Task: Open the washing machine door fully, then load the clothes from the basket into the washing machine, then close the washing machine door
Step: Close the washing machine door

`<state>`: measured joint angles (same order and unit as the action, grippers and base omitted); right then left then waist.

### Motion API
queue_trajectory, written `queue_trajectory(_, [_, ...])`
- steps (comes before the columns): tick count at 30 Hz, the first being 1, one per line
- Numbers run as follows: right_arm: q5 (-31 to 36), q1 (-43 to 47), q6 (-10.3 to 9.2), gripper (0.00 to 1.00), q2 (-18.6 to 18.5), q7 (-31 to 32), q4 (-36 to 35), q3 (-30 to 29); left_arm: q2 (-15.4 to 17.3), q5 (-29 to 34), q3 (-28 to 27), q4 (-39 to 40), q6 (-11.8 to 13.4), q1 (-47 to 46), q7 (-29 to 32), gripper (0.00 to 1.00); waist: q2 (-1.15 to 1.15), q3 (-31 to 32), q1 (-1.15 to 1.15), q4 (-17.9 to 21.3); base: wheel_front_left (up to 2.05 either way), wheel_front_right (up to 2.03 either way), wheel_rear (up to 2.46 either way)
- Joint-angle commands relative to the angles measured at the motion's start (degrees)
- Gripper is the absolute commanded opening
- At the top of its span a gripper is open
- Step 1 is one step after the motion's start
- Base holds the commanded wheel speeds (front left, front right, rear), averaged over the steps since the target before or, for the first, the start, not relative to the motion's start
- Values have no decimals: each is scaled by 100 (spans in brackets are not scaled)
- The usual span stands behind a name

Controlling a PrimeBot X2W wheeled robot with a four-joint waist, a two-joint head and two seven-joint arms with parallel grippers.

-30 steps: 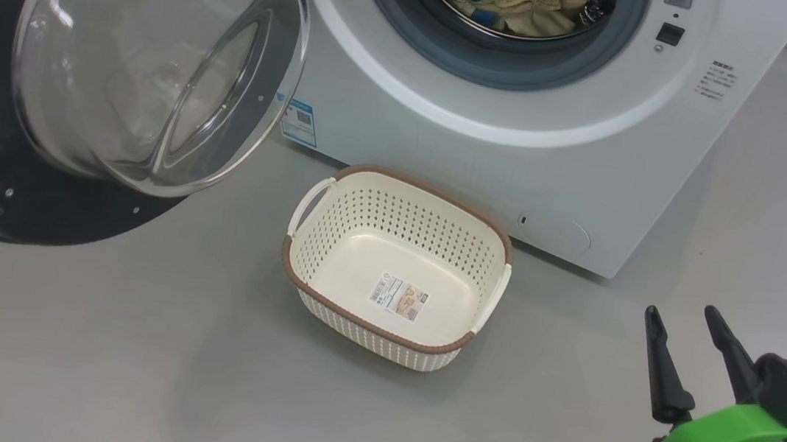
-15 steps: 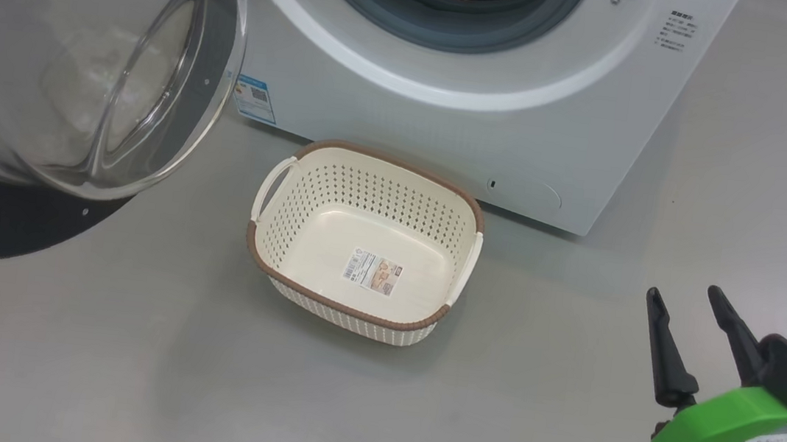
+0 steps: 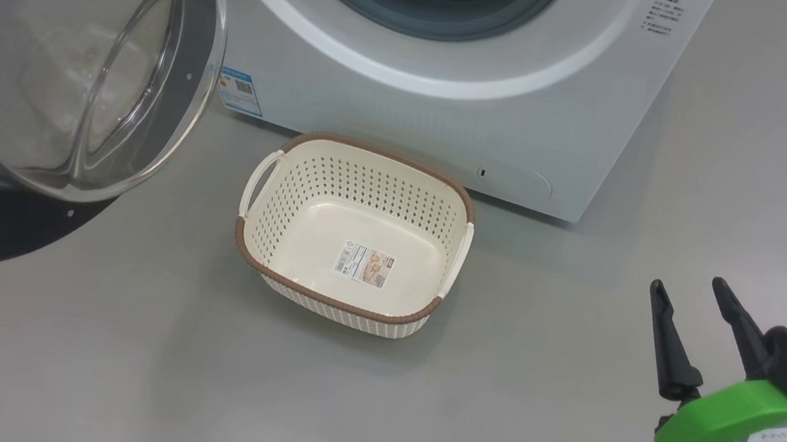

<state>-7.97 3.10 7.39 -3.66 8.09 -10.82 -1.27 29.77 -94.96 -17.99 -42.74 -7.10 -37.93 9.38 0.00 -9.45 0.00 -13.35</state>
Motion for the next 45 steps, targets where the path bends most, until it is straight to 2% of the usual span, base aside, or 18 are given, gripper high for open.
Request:
queue_trajectory(1, [68,-240,10,100,-114,7,-233,98,351,-40,-73,140,-38,-203,140,0,0,6,0,-9,0,0,0])
queue_trajectory(13, [71,-218,10,100,-96,12,-183,122,209,-185,181,590,-38,79,1357,0,0,111,0,-128,0,0,0])
queue_trajectory(24, [50,-207,10,100,-57,-64,-107,154,18,-454,160,1291,-38,434,2171,0,0,110,0,-132,0,0,0])
queue_trajectory(34, [13,-269,10,100,-6,-173,-27,175,-420,-728,128,2009,-38,792,2732,0,0,74,0,-16,0,0,0])
queue_trajectory(45, [-40,-356,10,100,49,-346,127,186,-908,-927,276,2607,-38,1192,3267,0,0,30,0,329,0,0,0])
